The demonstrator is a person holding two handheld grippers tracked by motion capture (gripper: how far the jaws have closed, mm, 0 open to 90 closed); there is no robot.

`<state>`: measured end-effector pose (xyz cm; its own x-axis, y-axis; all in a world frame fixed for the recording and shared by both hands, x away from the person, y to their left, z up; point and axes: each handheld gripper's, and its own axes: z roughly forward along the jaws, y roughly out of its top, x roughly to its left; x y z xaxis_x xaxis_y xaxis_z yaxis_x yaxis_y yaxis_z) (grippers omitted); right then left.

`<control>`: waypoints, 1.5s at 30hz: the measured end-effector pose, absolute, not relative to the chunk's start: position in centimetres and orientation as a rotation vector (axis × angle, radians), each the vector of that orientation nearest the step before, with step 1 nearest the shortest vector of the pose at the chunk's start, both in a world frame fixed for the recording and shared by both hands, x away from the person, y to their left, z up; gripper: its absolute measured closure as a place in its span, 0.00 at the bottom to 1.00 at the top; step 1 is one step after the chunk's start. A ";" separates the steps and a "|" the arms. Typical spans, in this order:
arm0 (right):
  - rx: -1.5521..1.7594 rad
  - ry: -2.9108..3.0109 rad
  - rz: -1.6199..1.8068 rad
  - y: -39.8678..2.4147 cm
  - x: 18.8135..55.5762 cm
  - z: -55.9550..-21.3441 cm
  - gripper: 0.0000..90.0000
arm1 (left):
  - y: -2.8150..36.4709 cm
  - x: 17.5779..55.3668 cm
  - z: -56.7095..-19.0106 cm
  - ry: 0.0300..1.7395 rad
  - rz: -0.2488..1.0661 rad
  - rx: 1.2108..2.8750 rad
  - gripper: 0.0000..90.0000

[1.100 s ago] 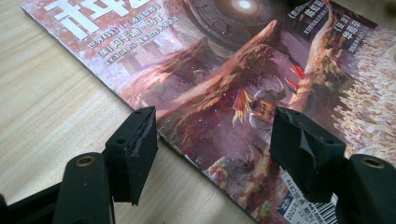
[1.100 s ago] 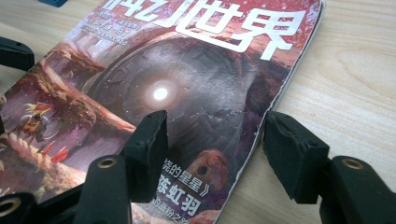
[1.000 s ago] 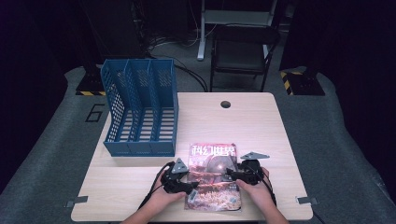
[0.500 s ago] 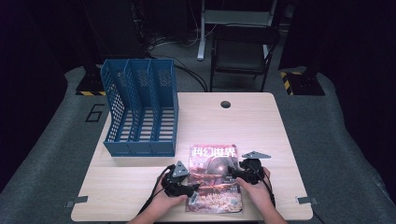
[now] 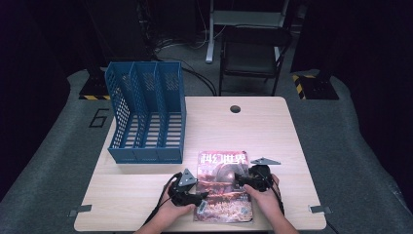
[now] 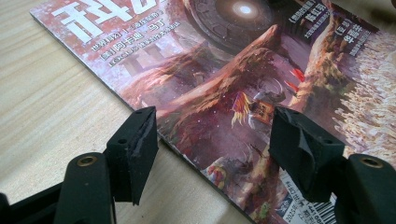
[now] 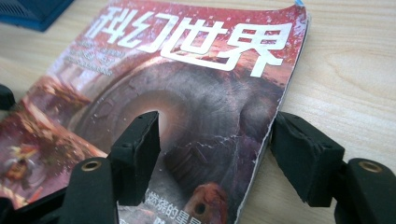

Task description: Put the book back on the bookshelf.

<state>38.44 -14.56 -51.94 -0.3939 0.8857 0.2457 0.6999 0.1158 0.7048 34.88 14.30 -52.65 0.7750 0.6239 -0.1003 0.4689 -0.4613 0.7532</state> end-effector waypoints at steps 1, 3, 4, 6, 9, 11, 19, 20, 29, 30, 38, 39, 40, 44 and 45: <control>1.572 2.157 1.144 -14.6 38.4 -51.9 0.36 | 14.3 34.9 -52.6 0.811 0.240 2.144 0.36; 1.641 2.136 1.205 -15.0 38.6 -51.9 0.38 | 14.2 34.9 -52.6 0.808 0.236 2.142 0.36; 1.641 2.136 1.205 -15.0 38.6 -51.9 0.38 | 14.2 34.9 -52.6 0.808 0.236 2.142 0.36; 1.666 2.135 1.227 -15.4 38.8 -51.9 0.40 | 14.2 34.9 -52.6 0.811 0.236 2.145 0.36; 1.715 2.125 1.285 -16.1 39.0 -51.8 0.44 | 14.2 34.9 -52.6 0.811 0.234 2.147 0.36; 1.713 2.124 1.302 -16.2 39.0 -51.6 0.45 | 14.2 34.9 -52.6 0.811 0.234 2.147 0.36; 1.538 2.132 1.481 -15.7 37.9 -49.3 0.49 | 14.2 34.9 -52.6 0.819 0.239 2.141 0.36; 1.503 2.176 1.475 -15.3 37.7 -49.1 0.49 | 14.2 34.9 -52.6 0.818 0.240 2.141 0.36; 1.625 2.189 1.412 -15.9 38.4 -50.3 0.49 | 14.2 34.9 -52.7 0.816 0.254 2.131 0.36; 1.677 2.181 1.420 -16.0 38.7 -50.5 0.48 | 14.2 34.9 -52.7 0.815 0.255 2.131 0.36; 1.668 2.236 1.354 -15.8 39.6 -51.9 0.46 | 14.2 34.8 -52.8 0.815 0.254 2.128 0.36; 1.668 2.236 1.354 -15.8 39.6 -51.9 0.46 | 14.2 34.8 -52.8 0.815 0.254 2.128 0.36; 1.677 2.241 1.350 -15.8 39.5 -51.8 0.48 | 14.2 34.8 -52.7 0.816 0.254 2.128 0.36; 1.690 2.262 1.315 -15.6 39.1 -51.6 0.49 | 14.2 34.8 -52.7 0.817 0.253 2.132 0.36; 1.677 2.278 1.302 -15.5 38.8 -51.5 0.49 | 14.2 34.8 -52.7 0.816 0.251 2.132 0.36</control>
